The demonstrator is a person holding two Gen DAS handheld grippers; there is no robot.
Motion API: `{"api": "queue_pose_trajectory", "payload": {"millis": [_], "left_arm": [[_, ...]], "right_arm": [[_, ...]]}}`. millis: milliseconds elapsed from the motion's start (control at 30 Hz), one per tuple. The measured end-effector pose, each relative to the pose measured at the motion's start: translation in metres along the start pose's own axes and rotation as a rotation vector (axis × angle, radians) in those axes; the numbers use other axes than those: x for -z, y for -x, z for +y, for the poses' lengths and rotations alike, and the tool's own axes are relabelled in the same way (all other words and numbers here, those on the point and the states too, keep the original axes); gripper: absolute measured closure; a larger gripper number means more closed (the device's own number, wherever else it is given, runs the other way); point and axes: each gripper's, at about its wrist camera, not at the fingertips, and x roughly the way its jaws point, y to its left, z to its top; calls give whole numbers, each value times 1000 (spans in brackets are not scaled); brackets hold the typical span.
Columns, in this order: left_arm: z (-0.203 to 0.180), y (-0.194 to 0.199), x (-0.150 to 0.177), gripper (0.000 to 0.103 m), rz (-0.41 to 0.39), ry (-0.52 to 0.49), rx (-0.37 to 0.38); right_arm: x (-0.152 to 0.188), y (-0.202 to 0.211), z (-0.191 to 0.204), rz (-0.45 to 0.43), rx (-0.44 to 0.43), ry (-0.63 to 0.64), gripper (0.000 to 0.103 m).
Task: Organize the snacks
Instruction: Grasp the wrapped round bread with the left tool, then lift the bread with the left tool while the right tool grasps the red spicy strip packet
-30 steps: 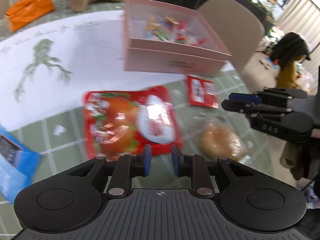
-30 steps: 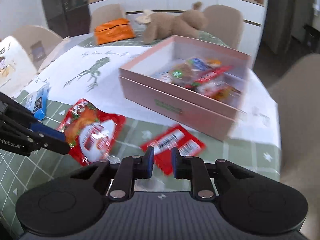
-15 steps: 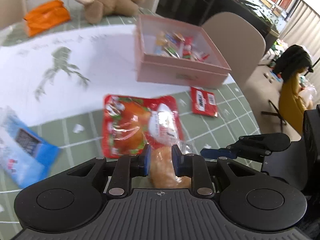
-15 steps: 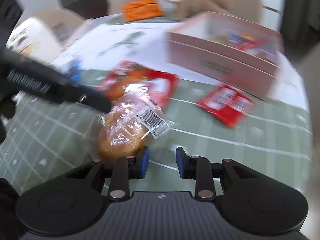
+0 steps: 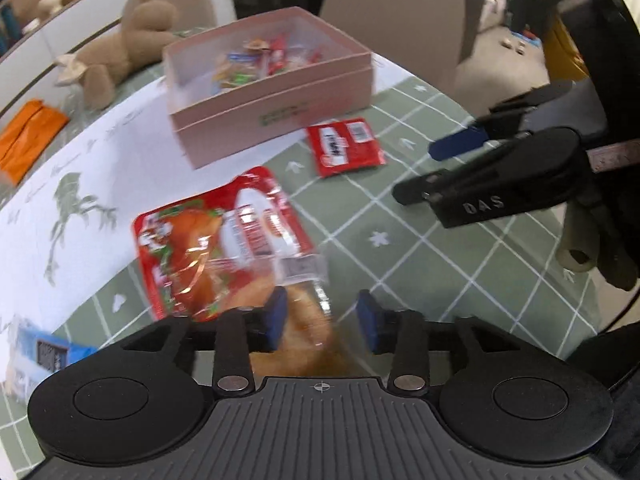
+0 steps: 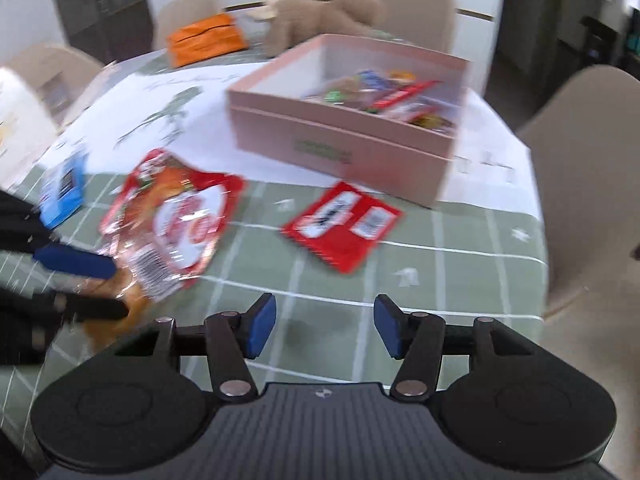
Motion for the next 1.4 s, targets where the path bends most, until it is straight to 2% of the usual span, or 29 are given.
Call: {"api": "queue_pose_trajectory", "payload": {"millis": [33, 133, 267, 300, 333, 367, 400, 433, 467, 600, 667, 733, 767, 900, 1067, 1300, 1367, 1400], "left_arm": [[-1, -1, -1, 47, 3, -6, 11], [-3, -3, -1, 41, 5, -14, 26], [5, -1, 0, 41, -21, 23, 56], [7, -1, 1, 46, -32, 35, 50], [10, 0, 2, 52, -43, 34, 24], [13, 1, 5, 52, -54, 19, -29], [15, -1, 7, 49, -51, 3, -93], [20, -3, 10, 44, -43, 2, -122], [26, -4, 14, 44, -38, 21, -131], [42, -2, 20, 45, -46, 107, -97], [44, -1, 21, 39, -49, 136, -61], [45, -3, 21, 24, -53, 166, -18], [47, -3, 22, 21, -56, 182, 0], [54, 2, 20, 28, -81, 271, 45], [70, 19, 28, 29, -86, 388, 55], [71, 8, 29, 29, -26, 408, 23], [69, 4, 27, 29, -19, 416, 35], [67, 2, 26, 29, -12, 417, 41]], "right_arm": [[1, 0, -4, -3, 9, -15, 47], [4, -1, -9, -6, 23, -45, 45], [9, -8, -9, 6, 29, -51, 42], [10, -9, -8, 6, 33, -49, 39], [11, -9, -6, -1, 39, -42, 37], [12, -9, -4, -2, 45, -32, 36], [13, -10, -3, -6, 52, -21, 35], [14, -11, -2, -11, 61, -10, 33], [15, -11, -2, -17, 68, -6, 29], [16, -12, -4, -36, 77, -22, 21], [17, -14, -5, -46, 81, -29, 19], [18, -15, -5, -53, 84, -32, 16], [18, -16, -4, -57, 85, -34, 15], [17, -18, -4, -65, 86, -39, 11], [2, -27, -6, -62, 55, -78, 10], [-37, -62, 5, -92, 105, -101, 11], [-43, -69, 12, -95, 121, -72, 17], [-45, -69, 14, -96, 111, -59, 26]]}}
